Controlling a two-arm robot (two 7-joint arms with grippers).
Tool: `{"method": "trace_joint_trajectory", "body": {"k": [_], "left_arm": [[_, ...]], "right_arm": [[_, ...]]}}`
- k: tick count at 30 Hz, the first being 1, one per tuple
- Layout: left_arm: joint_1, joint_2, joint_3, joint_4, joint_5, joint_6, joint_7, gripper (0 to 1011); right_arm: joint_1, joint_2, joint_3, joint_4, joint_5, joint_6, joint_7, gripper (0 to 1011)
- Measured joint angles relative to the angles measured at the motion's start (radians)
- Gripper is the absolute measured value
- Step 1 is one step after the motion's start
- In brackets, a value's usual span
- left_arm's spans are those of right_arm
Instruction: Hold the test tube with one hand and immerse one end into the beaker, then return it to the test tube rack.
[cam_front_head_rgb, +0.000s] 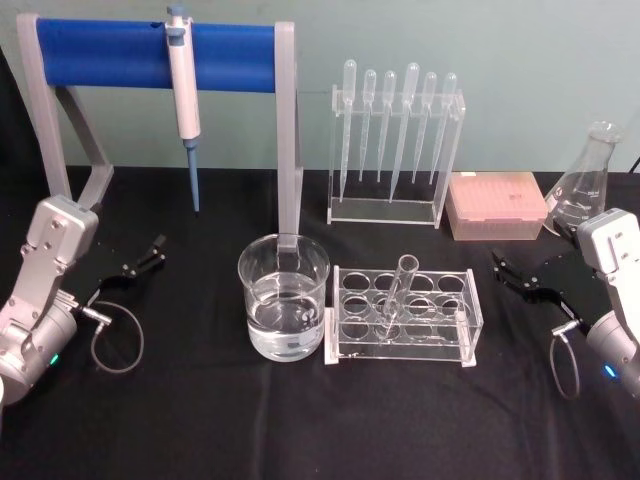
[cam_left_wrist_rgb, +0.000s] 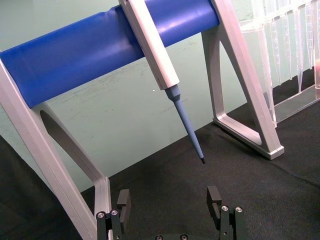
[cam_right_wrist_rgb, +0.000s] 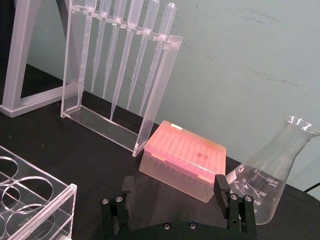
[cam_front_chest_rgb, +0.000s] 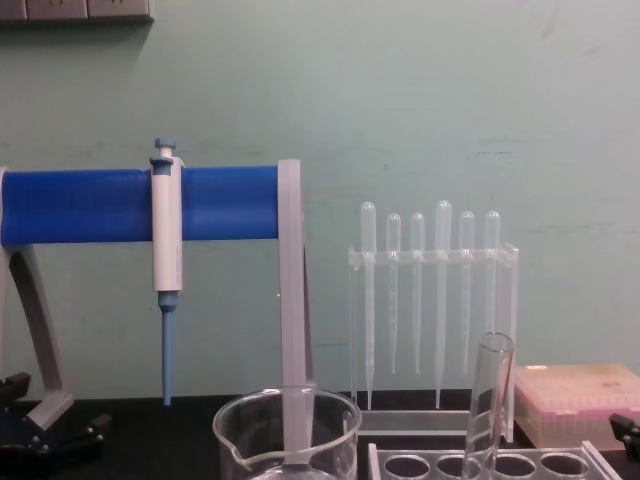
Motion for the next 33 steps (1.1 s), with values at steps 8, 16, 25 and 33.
{"method": "trace_joint_trajectory", "body": {"k": [8, 16, 25, 33], "left_arm": [[0.000, 0.000, 0.000, 0.000, 0.000, 0.000, 0.000, 1000], [0.000, 0.000, 0.000, 0.000, 0.000, 0.000, 0.000, 1000], [0.000, 0.000, 0.000, 0.000, 0.000, 0.000, 0.000, 1000], [0.000, 0.000, 0.000, 0.000, 0.000, 0.000, 0.000, 1000]], "right_arm": [[0.000, 0.000, 0.000, 0.000, 0.000, 0.000, 0.000, 1002], [0.000, 0.000, 0.000, 0.000, 0.000, 0.000, 0.000, 1002], [0.000, 0.000, 0.000, 0.000, 0.000, 0.000, 0.000, 1002], [0.000, 0.000, 0.000, 0.000, 0.000, 0.000, 0.000, 1002]]}}
